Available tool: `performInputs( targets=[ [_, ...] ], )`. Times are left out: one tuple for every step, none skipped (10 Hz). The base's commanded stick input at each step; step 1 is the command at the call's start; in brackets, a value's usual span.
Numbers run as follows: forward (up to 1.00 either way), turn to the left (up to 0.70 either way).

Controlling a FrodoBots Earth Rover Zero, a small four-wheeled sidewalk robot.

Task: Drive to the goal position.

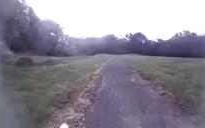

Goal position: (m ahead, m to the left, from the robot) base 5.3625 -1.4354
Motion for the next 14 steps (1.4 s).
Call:
performInputs(
  targets=[
    [0.70, 0.00],
    [0.70, 0.00],
    [0.70, 0.00],
    [0.70, 0.00],
    [0.70, 0.00],
    [0.70, -0.08],
    [0.70, -0.30],
    [0.70, -0.35],
    [0.70, -0.32],
    [0.70, -0.10],
    [0.70, 0.00],
    [0.70, 0.00],
    [0.70, 0.00],
    [0.70, 0.00]
  ],
)
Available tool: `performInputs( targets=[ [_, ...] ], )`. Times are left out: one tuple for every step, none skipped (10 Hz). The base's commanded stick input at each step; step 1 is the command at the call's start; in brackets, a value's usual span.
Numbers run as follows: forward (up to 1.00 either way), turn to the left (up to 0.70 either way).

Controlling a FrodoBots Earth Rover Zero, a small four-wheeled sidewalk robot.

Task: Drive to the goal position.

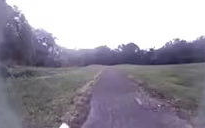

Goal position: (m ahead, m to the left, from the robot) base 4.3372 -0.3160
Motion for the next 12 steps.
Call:
performInputs(
  targets=[
    [0.70, 0.00],
    [0.70, 0.00],
    [0.70, -0.08],
    [0.70, -0.30],
    [0.70, -0.18],
    [0.70, 0.00],
    [0.70, 0.00],
    [0.70, 0.00],
    [0.70, 0.00],
    [0.70, 0.00],
    [0.70, 0.00],
    [0.70, 0.00]
  ],
)
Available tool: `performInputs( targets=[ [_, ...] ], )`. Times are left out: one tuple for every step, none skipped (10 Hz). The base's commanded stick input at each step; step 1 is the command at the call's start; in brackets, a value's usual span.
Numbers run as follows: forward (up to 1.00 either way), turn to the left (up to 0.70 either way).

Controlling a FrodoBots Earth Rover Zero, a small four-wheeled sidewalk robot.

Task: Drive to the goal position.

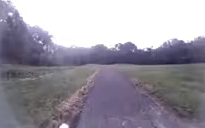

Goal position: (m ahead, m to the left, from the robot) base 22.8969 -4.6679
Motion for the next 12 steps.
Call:
performInputs(
  targets=[
    [0.70, 0.00],
    [0.70, 0.00],
    [0.70, 0.00],
    [0.70, 0.00],
    [0.70, 0.00],
    [0.70, 0.00],
    [0.70, 0.00],
    [0.70, 0.00],
    [0.70, 0.00],
    [0.70, -0.03],
    [0.70, -0.09],
    [0.70, -0.28]
  ],
)
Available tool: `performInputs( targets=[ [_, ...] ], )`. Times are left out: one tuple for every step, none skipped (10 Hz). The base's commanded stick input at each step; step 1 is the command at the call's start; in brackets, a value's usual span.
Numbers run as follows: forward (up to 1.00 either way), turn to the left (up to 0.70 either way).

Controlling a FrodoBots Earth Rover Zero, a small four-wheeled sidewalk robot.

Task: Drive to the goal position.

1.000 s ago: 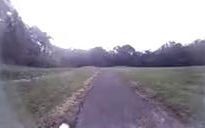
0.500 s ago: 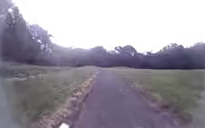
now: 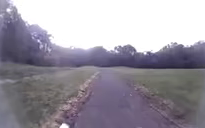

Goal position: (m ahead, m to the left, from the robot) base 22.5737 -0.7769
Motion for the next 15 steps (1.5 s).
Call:
performInputs(
  targets=[
    [0.70, -0.35],
    [0.70, -0.35],
    [0.70, -0.35],
    [0.70, -0.32],
    [0.70, -0.25],
    [0.70, -0.19],
    [0.70, -0.12],
    [0.70, -0.06],
    [0.70, 0.00],
    [0.70, 0.00],
    [0.70, 0.00],
    [0.70, 0.00],
    [0.70, 0.00],
    [0.70, -0.05],
    [0.70, -0.16]
  ],
)
